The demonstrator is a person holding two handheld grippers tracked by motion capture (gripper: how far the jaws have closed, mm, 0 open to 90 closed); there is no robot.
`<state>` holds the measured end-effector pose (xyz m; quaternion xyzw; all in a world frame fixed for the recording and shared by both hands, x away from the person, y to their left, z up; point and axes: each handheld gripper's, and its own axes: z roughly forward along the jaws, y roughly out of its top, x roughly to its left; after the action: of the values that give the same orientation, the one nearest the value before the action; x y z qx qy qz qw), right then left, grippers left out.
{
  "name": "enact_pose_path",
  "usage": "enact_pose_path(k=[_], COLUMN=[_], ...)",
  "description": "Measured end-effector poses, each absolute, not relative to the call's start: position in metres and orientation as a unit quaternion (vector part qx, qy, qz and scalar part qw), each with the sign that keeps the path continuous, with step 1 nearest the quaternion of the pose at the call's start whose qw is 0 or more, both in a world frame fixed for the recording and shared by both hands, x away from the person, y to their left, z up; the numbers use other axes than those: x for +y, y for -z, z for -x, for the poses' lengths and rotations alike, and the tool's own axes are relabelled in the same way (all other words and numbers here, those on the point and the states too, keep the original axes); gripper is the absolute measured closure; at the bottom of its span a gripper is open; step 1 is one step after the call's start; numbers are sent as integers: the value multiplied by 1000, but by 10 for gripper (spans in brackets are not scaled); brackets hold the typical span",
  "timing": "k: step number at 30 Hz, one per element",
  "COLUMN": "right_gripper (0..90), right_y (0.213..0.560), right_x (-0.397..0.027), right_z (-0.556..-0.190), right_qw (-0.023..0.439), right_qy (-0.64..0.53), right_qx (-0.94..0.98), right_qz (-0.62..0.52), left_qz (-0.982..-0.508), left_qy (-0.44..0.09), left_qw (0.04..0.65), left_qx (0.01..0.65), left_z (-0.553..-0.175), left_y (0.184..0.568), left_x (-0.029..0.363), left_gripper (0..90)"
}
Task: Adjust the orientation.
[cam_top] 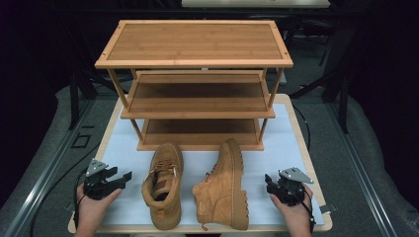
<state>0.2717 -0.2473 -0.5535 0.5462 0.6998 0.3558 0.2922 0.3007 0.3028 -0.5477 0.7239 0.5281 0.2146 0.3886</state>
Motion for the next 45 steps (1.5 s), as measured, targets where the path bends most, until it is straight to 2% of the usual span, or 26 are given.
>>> enact_pose_path(k=[6,10,12,15,19,24,33,40,45], right_gripper=[456,468,508,514,514,525,519,512,510], right_y=[553,555,555,556,556,554,552,553,553], right_x=[-242,-246,-248,-249,-247,-247,-245,-244,-245], right_z=[-266,-269,-270,-270,-270,-268,-267,-267,-267], right_qw=[298,297,282,273,271,271,273,272,270], right_qy=[-365,-365,-365,-369,-376,-374,-379,-384,-382], right_qx=[703,695,699,697,696,696,692,689,688], right_qz=[-533,-543,-546,-551,-548,-549,-550,-551,-554], left_qz=[-715,-704,-703,-704,-717,-714,-706,-719,-717], left_qy=[-193,-181,-179,-180,-186,-190,-153,-142,-147], left_qw=[403,417,419,420,417,426,477,491,495], left_qx=[538,546,546,544,527,522,500,470,468], left_z=[-298,-297,-295,-291,-284,-278,-265,-257,-256], left_y=[544,542,541,539,532,522,488,463,456], left_x=[296,295,295,294,288,282,274,247,243], left_gripper=[378,339,317,326,423,428,531,500,507])
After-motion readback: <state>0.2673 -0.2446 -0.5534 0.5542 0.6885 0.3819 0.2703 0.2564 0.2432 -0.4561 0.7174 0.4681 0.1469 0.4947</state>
